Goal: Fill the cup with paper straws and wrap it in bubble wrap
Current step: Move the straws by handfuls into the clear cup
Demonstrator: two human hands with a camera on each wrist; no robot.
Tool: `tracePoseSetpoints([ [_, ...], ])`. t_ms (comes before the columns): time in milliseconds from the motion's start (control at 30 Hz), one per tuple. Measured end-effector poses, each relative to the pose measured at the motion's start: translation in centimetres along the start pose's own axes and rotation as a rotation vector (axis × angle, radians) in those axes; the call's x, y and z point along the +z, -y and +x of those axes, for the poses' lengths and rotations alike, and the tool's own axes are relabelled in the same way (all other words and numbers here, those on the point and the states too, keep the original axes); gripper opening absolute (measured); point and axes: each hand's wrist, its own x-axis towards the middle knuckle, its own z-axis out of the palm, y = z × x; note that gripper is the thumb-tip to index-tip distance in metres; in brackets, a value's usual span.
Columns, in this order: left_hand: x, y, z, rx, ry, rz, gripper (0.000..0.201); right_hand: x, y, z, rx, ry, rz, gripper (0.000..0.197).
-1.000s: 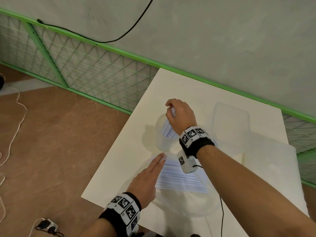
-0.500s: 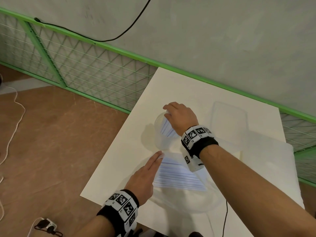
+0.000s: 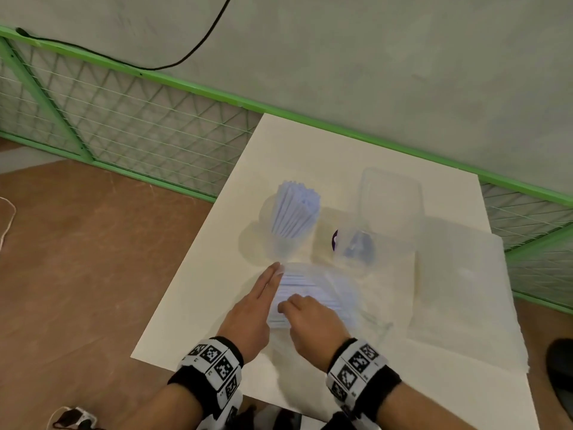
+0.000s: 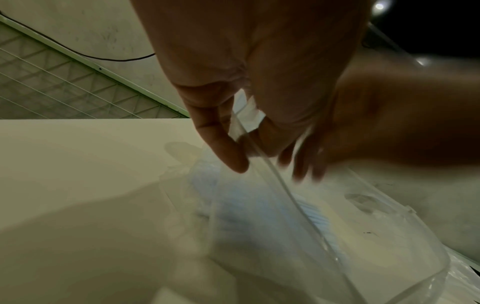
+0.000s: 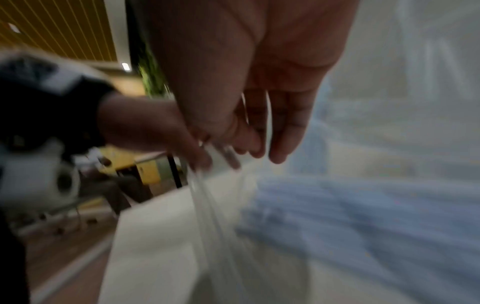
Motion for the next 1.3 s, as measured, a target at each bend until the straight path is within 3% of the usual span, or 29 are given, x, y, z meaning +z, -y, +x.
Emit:
tracePoseSetpoints([
  [100,0.3,-0.2,0.0,0.027,-0.022,-0.035,0.107,4.4,-1.7,-0.6,0.139,0.044,-0.101,0.06],
  [167,0.6,-0.1,0.0,0.04,-0.032,-0.047,0.106,6.2,-2.3,-0.6,0.203,0.024,-0.137,0.064],
  [467,0.7,0.1,0.0,0.044,-0.069,-0.079,0.104,7.2,-2.2,-0.3,0.248,-0.05,-0.137,0.046],
  [667,0.4,0.1,-0.1,0.02,-0.076,-0.078,0.103,7.2,-2.2,0.4,0.263,-0.069,-0.145,0.046],
  [933,-0.2,0.0,-0.3,-0.008,-0.068,-0.048,0.104,6.8,-2.2,1.3,0.282,0.023,-0.191,0.034],
  [1000,-0.2,-0.1,-0.3,-0.01,-0.063,-0.05,0.104,6.3,-2.0,1.5,0.282,0.11,-0.164,0.027],
  [1300,0.0,-0.3,-0.4,-0.016,-0.047,-0.05,0.105,6.3,-2.2,1.9,0.217,0.248,-0.255,0.047],
])
